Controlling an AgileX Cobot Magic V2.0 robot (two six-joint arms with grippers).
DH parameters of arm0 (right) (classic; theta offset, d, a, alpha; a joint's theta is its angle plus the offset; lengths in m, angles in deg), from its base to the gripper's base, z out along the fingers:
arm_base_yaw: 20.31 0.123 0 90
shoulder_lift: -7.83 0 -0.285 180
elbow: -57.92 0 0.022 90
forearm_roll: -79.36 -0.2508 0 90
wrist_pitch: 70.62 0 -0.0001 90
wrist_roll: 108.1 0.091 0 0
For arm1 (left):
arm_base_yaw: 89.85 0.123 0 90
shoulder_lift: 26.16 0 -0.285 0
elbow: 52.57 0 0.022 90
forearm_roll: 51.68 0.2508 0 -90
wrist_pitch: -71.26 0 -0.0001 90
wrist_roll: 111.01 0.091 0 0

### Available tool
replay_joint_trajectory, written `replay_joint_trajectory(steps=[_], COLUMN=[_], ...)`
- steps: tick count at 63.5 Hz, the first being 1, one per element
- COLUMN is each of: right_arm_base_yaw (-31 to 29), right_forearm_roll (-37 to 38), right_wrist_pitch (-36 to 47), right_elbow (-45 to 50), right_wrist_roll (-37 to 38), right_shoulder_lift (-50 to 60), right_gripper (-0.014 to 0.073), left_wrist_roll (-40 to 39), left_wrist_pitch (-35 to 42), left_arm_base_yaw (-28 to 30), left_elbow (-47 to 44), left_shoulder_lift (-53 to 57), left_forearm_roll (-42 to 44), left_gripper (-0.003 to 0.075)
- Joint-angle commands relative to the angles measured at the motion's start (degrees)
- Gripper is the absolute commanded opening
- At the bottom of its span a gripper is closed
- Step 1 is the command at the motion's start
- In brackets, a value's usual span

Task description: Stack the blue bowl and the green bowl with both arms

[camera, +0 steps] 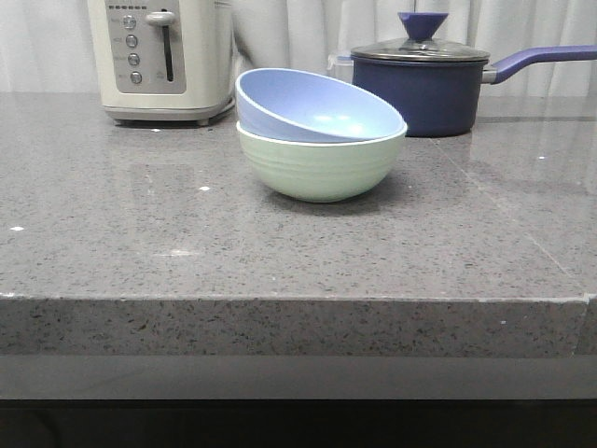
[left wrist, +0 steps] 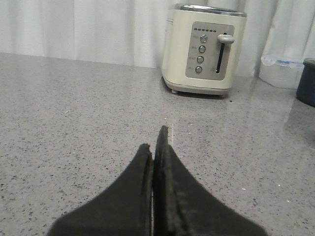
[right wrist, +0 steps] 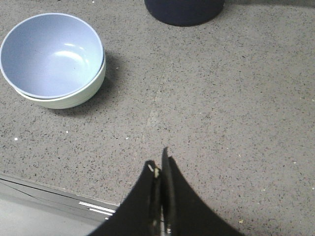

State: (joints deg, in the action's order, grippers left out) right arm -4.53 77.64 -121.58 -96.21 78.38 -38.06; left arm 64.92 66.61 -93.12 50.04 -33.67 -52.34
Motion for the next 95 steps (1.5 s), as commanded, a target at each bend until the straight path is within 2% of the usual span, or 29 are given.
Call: replay_joint_trajectory(steps=[1, 55, 59, 67, 85, 95], right_arm_base_yaw=[-0.1, -0.1, -1.1, -6.1, -12.0, -13.8], right_forearm_roll=[0.0, 0.0, 2.3, 2.4, 2.5, 2.5], right_wrist_pitch=[4.1, 4.4, 5.4, 12.7, 39.4, 45.7], right_elbow=[-1.5, -1.0, 0.3, 6.9, 34.4, 44.4], right_wrist_roll=[0.0, 0.0, 0.0, -0.1, -2.4, -2.4], right_shoulder_lift=[0.1, 0.6, 2.6, 9.8, 29.9, 38.5], right_gripper=[-0.0054, -0.0054, -0.0054, -0.0056, -0.0056, -0.0056], left_wrist_roll=[-0.7, -0.7, -0.7, -0.7, -0.7, -0.7], left_wrist_pitch=[5.1, 5.1, 5.1, 5.1, 5.0, 4.6], left_arm_base_yaw=[0.5, -0.8, -0.8, -0.8, -0.8, -0.8], left_elbow=[-0.4, -0.4, -0.4, -0.4, -0.4, -0.4], left_shoulder_lift=[1.1, 1.1, 1.1, 1.1, 1.1, 1.1], left_forearm_roll=[0.0, 0.0, 0.0, 0.0, 0.0, 0.0], left_gripper=[-0.0020, -0.0020, -0.0020, -0.0020, -0.0020, -0.0020])
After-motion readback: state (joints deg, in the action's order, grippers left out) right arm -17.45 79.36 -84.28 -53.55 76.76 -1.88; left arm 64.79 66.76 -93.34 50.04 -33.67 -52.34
